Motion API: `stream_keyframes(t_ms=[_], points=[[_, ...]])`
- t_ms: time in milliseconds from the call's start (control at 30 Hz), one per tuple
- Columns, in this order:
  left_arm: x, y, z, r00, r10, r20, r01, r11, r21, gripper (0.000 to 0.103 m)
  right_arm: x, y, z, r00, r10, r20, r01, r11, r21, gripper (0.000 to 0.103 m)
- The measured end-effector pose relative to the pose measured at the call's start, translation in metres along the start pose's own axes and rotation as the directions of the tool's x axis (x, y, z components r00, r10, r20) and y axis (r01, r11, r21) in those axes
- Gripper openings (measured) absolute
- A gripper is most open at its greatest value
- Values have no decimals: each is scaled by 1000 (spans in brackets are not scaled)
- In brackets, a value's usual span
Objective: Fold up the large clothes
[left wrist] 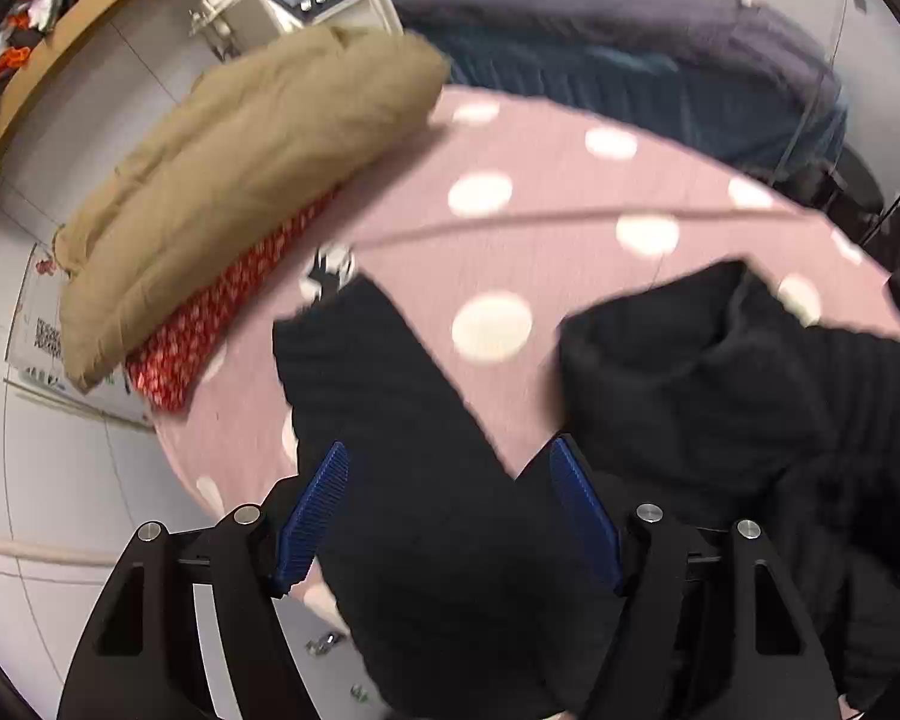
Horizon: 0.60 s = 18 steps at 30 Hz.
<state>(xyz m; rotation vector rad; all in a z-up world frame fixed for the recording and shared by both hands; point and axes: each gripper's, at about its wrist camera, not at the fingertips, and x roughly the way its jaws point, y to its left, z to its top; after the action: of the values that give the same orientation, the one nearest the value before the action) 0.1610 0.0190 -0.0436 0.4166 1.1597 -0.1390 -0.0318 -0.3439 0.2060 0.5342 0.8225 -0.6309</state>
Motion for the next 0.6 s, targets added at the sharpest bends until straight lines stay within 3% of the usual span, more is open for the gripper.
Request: stream_keyframes(t_ms=[100, 200, 267, 367, 467, 500, 533, 600], points=[[19, 6, -21, 996, -39, -81, 35, 998, -60, 69, -7, -15, 14, 999, -18, 42, 16, 999, 43, 5], [30, 11, -40, 982, -128, -136, 109, 984, -142, 69, -9, -44, 21, 996, -69, 58, 62, 990, 126, 5], [38, 2, -52, 973, -155, -173, 130, 981, -145, 70, 3, -63, 16, 994, -109, -3, 108, 981, 161, 5], [51, -25, -64, 966, -144, -216, 132, 989, -69, 70, 22, -88, -7, 986, -108, -125, 137, 958, 253, 12], [58, -53, -72, 956, -144, -254, 145, 989, -12, 70, 32, -97, -34, 961, -144, -236, 201, 951, 237, 27], [55, -62, -73, 955, -158, -250, 164, 986, 3, 70, 29, -98, -42, 963, -136, -232, 191, 952, 237, 43], [53, -68, -75, 955, -169, -245, 178, 984, 15, 70, 23, -98, -49, 968, -123, -219, 174, 956, 235, 66], [45, -80, -74, 952, -197, -234, 213, 976, 47, 70, 8, -91, -63, 971, -141, -194, 178, 966, 188, 75]])
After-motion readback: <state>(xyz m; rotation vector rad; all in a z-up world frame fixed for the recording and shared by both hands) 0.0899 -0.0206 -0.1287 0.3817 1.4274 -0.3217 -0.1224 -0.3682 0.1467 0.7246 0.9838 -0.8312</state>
